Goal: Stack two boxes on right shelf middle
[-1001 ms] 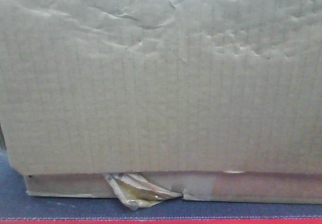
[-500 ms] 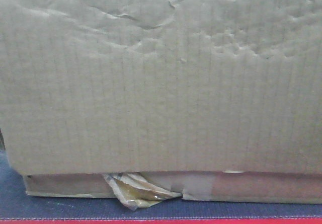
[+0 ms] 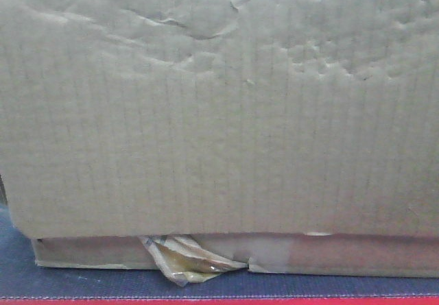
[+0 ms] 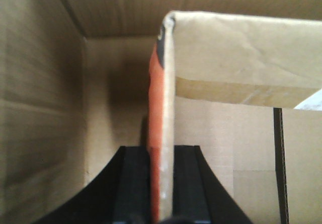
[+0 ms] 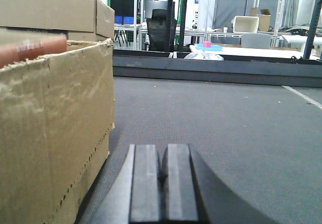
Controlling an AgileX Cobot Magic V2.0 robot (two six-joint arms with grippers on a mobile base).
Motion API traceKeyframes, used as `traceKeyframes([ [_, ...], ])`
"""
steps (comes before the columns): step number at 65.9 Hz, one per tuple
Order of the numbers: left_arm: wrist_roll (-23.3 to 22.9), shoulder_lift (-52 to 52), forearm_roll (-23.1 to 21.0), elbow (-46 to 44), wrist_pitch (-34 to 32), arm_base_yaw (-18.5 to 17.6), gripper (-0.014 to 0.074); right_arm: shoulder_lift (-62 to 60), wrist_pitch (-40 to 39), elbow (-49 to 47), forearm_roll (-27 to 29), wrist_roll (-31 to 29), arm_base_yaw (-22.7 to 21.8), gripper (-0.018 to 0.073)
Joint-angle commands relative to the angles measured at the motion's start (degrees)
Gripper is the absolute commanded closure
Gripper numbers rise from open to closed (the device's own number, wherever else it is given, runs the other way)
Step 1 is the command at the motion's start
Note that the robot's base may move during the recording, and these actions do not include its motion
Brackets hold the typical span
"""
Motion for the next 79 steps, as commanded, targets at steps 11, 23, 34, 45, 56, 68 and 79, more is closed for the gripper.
traceKeyframes([
  [11, -1.8, -0.4, -0.2, 2.9, -4.6, 1.7, 0.0707, -0.2, -1.0, 0.0, 0.0, -0.2, -0.2, 0.0721],
  [23, -1.8, -0.4, -0.5, 2.9, -4.6, 3.1, 0.0707, -0.2, -1.0, 0.0, 0.0, -0.2, -0.2, 0.0721],
  [34, -1.8, -0.4, -0.9, 2.9, -4.4, 3.3, 0.0707, -0.2, -1.0, 0.0, 0.0, -0.2, -0.2, 0.0721],
  [45, -1.4, -0.4, -2.1, 2.9, -4.3, 3.3, 0.0707, -0.2, -1.0, 0.0, 0.0, -0.2, -0.2, 0.0721],
  [56, -1.4, -0.4, -2.5, 2.9, -4.3, 3.3, 0.0664, -0.2, -1.0, 0.0, 0.0, -0.2, -0.2, 0.0721],
  [68, -1.3, -0.4, -2.5, 2.9, -4.3, 3.3, 0.0411, -0.2, -1.0, 0.0, 0.0, -0.2, -0.2, 0.0721],
  [79, -1.3, -0.4, -2.5, 2.6, -4.3, 3.3, 0.0288, -0.2, -1.0, 0.0, 0.0, -0.2, -0.2, 0.0721],
])
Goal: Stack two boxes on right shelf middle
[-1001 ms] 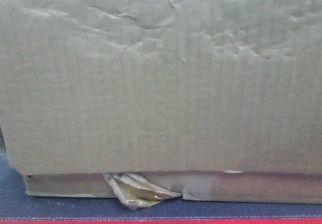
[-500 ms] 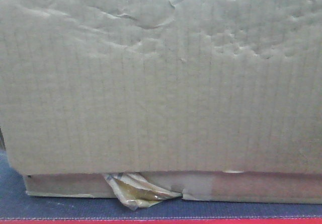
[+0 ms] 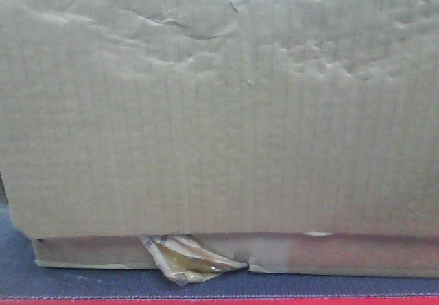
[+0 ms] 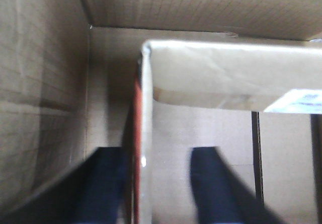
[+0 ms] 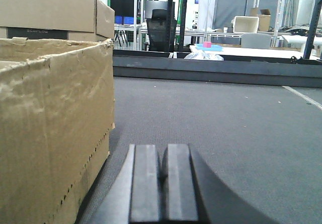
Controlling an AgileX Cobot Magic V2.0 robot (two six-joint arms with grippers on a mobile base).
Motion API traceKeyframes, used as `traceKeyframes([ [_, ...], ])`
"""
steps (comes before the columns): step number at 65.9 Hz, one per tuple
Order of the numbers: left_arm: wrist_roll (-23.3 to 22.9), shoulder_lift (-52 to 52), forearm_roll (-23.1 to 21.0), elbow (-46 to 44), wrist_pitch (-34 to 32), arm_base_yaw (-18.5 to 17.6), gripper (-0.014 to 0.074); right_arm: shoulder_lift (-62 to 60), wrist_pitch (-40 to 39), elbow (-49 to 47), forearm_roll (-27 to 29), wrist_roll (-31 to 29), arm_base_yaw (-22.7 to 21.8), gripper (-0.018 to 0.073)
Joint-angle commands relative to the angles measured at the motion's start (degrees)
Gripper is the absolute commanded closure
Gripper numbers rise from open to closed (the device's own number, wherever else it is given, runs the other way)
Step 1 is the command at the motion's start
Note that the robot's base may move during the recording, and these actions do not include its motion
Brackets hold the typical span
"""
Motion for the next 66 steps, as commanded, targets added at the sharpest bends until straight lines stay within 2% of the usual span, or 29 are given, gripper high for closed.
traceKeyframes([
  [1, -0.1, -0.6, -0.1, -0.6, -0.8, 0.1, 0.0284, -0.2, -1.0, 0.0, 0.0, -0.2, -0.2, 0.0721],
  [18, 3.2, -4.3, -1.0, -7.8, 0.4, 0.1, 0.0277, -0.2, -1.0, 0.0, 0.0, -0.2, -0.2, 0.0721],
  [24, 5.7, -6.7, -0.5, -9.9, 1.2, 0.1, 0.0277, -0.2, -1.0, 0.0, 0.0, -0.2, -0.2, 0.0721],
  [28, 6.9, -8.2, 1.0, -10.3, 3.3, 0.1, 0.0277, -0.2, -1.0, 0.0, 0.0, -0.2, -0.2, 0.0721],
  [33, 7.5, -9.7, 5.4, -10.4, 7.9, 0.3, 0.0277, -0.2, -1.0, 0.0, 0.0, -0.2, -0.2, 0.0721],
  [38, 7.5, -10.2, 7.7, -10.4, 8.1, 1.2, 0.0277, -0.2, -1.0, 0.0, 0.0, -0.2, -0.2, 0.0721],
  [42, 9.0, -10.3, 5.5, -10.0, 8.1, 2.7, 0.0277, -0.2, -1.0, 0.0, 0.0, -0.2, -0.2, 0.0721],
  [47, 11.5, -10.1, -0.3, -9.8, 8.1, 4.5, 0.0277, -0.2, -1.0, 0.0, 0.0, -0.2, -0.2, 0.0721],
  [50, 12.5, -9.9, -2.4, -9.3, 8.1, 5.5, 0.0277, -0.2, -1.0, 0.0, 0.0, -0.2, -0.2, 0.0721],
  [66, 13.4, -9.8, -3.9, -2.2, 8.1, 8.1, 0.0277, -0.2, -1.0, 0.0, 0.0, -0.2, -0.2, 0.0721],
])
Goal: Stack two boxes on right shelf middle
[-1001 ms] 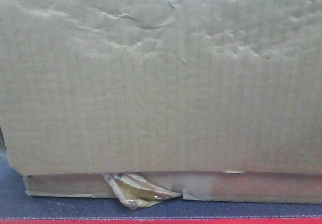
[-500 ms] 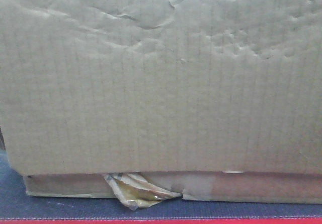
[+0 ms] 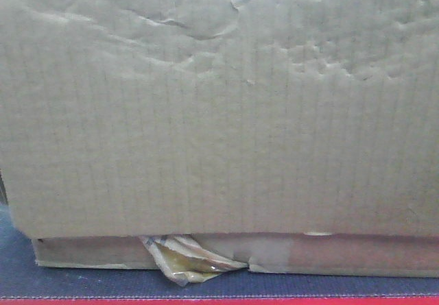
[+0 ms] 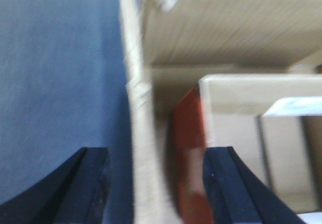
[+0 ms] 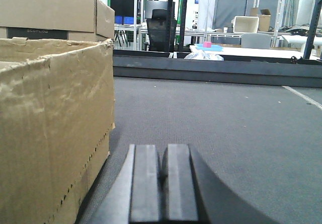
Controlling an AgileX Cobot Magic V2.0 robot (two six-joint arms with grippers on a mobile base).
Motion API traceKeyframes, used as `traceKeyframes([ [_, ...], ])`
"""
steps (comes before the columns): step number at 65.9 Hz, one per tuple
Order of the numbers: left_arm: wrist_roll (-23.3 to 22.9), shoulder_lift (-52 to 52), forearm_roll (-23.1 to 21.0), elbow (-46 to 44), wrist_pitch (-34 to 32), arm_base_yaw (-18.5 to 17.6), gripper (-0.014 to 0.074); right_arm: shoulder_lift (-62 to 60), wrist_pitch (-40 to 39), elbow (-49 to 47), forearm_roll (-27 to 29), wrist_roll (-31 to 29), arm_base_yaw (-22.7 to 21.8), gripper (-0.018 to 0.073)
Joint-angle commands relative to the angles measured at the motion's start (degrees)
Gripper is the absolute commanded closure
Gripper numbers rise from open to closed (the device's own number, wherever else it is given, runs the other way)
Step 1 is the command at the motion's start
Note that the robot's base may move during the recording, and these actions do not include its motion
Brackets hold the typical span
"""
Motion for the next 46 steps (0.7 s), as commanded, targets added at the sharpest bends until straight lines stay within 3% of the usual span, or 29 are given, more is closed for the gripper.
traceKeyframes([
  [1, 0.5, 0.1, -1.2, 2.5, -0.1, 0.5, 0.0277, -0.2, -1.0, 0.0, 0.0, -0.2, -0.2, 0.0721],
  [26, 0.5, 0.1, -3.5, 13.6, -0.1, 0.5, 0.0277, -0.2, -1.0, 0.0, 0.0, -0.2, -0.2, 0.0721],
  [46, 0.5, 0.1, -3.7, 14.5, -0.1, 0.5, 0.0277, -0.2, -1.0, 0.0, 0.0, -0.2, -0.2, 0.0721],
])
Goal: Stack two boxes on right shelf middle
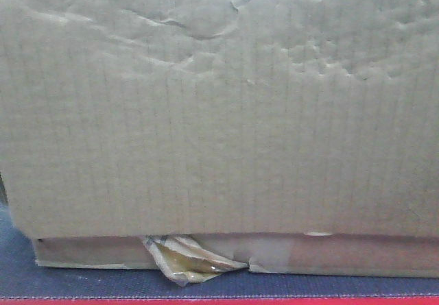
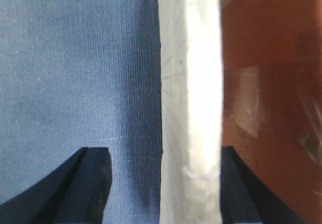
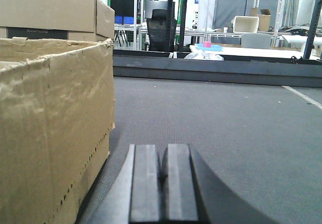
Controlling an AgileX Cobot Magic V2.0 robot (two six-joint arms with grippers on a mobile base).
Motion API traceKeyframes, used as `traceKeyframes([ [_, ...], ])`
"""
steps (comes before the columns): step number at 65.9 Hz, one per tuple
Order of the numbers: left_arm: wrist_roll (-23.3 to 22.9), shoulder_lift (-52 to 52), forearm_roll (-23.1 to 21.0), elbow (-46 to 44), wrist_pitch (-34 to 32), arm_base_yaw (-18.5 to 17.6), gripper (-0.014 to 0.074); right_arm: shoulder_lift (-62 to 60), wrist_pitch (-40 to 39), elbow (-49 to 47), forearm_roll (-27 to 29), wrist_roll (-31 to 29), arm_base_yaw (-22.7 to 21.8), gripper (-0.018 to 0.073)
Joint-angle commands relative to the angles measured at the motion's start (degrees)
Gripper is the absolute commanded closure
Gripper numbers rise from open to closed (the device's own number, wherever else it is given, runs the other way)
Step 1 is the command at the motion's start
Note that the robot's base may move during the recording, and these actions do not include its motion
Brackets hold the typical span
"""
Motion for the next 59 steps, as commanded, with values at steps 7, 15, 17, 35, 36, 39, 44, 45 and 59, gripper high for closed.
traceKeyframes([
  [7, 0.0, -0.3, -0.5, 0.0, -0.1, 0.1, 0.0277, -0.2, -1.0, 0.0, 0.0, -0.2, -0.2, 0.0721],
  [15, 0.0, -0.3, -0.5, 0.0, -0.1, 0.1, 0.0277, -0.2, -1.8, 0.0, 0.0, -0.2, -0.2, 0.0721],
  [17, 0.0, -0.3, -0.5, 0.0, -0.1, 0.1, 0.0277, -0.2, -1.8, 0.0, 0.0, -0.2, -0.2, 0.0721],
  [35, 0.0, -0.3, -0.5, 0.0, -0.1, 0.1, 0.0277, -0.2, -2.7, -3.6, 0.4, 0.1, -0.2, 0.0721],
  [36, 0.0, -0.3, -0.5, 0.0, -0.1, 0.1, 0.0277, -0.2, -1.2, -4.5, 0.4, 0.1, -0.2, 0.0721],
  [39, 0.0, -0.3, -0.5, 0.0, -0.1, 0.1, 0.0277, -0.1, 4.0, -8.1, 0.4, 0.3, -0.2, 0.0721],
  [44, 0.0, -0.3, -0.5, 0.0, -0.1, 0.1, 0.0277, 2.7, 9.0, -12.9, 0.6, 0.4, -0.2, 0.0721],
  [45, 0.0, -0.3, -0.5, 0.0, -0.1, 0.1, 0.0277, 3.4, 10.2, -13.9, 0.6, 0.4, -0.2, 0.0721],
  [59, 0.0, -0.3, -0.5, 0.0, -0.1, 0.1, 0.0277, 17.8, 25.3, -28.8, 0.6, 0.4, -0.2, 0.0721],
])
